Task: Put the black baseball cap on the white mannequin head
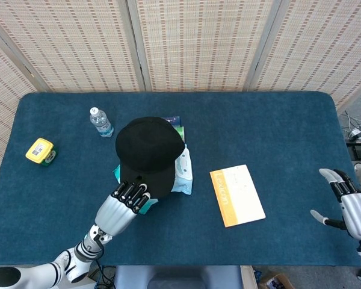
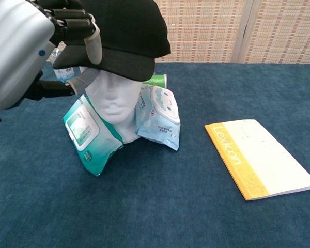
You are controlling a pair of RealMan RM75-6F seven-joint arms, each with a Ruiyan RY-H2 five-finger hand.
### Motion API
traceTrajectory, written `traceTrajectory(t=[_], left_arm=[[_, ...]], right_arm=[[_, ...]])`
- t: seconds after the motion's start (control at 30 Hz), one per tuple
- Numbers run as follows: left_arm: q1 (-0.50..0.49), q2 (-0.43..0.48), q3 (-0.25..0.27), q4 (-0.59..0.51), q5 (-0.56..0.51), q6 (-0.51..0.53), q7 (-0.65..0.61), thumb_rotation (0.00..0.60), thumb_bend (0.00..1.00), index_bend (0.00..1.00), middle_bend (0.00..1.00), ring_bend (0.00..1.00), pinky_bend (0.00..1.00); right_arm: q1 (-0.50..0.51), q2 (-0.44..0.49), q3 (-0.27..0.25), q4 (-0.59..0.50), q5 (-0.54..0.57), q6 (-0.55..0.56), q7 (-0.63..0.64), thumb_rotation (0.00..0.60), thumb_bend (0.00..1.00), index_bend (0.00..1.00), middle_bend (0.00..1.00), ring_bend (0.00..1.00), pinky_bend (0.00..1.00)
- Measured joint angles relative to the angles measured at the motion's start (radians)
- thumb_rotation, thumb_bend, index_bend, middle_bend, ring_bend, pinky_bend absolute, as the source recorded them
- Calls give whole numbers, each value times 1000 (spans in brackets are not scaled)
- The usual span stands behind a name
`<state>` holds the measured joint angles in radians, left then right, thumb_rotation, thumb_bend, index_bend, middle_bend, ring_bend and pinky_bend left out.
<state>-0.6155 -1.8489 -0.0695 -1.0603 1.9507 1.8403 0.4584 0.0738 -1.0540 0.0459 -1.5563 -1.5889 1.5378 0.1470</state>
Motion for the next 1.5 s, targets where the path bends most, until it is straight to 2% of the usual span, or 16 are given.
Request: traceTrajectory(t=[0.27,0.63,0.73,0.87,1.2,1.33,1.43,1.5], left_arm=[[41,21,15,-56,4,-5,35,600,426,565,508,320,590],[80,39,1,-103,-24,-29,55,600,425,557,497,314,590],[97,49,3,-120,-32,-41,64,600,425,518,485,310,590],[112,57,12,-131,-24,-43,72,600,426,418,481,307,591],[136,72,10,-154,-16,-47,73,600,425,343,474,305,590],[146,76,11,-158,-10,-47,73,600,425,279,461,304,590],[156,78,16,-163,-7,-46,72,600,399,219,439,304,590],[162,79,18,-165,-4,-45,72,600,299,168,414,303,590]], right_arm=[[2,-2,0,-3,1,-6,-9,600,0,37,178,123,457],[2,0,1,-4,4,-6,-7,600,0,37,178,123,457],[3,0,1,-4,5,-8,-5,600,0,37,178,123,457],[4,0,1,-4,6,-10,-7,600,0,37,178,123,457],[5,0,1,-5,6,-13,-9,600,0,37,178,123,457],[5,1,2,-5,8,-13,-8,600,0,37,178,123,457],[5,1,2,-5,8,-13,-8,600,0,37,178,123,457],[5,0,2,-5,8,-13,-8,600,0,37,178,123,457]])
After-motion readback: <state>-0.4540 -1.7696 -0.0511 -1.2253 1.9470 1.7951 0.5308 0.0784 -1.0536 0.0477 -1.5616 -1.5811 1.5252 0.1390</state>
